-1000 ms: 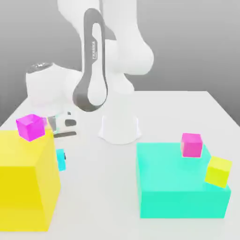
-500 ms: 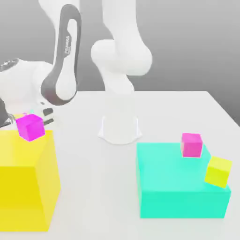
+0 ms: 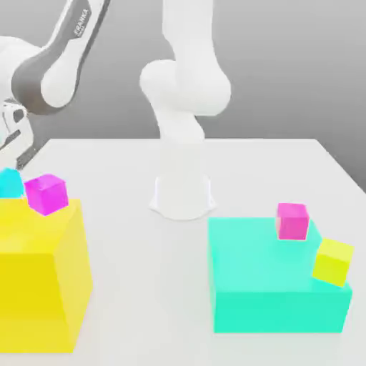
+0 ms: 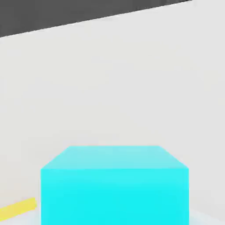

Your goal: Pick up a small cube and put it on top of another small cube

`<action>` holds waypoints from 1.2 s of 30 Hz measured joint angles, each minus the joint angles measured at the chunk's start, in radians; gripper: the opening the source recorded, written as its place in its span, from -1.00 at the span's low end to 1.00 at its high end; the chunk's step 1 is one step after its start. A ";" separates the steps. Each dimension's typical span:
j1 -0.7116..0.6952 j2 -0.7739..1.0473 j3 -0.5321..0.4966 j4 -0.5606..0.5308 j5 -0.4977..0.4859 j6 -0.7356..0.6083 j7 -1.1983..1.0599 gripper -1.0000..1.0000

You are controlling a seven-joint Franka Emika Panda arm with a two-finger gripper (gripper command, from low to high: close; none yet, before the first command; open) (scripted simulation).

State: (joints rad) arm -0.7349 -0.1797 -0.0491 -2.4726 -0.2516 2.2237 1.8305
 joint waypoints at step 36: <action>0.442 -0.594 1.138 -0.329 1.098 -0.051 1.062 -1.00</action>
State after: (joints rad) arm -0.2931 -0.7742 1.0886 -2.8016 0.8467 2.1731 2.8929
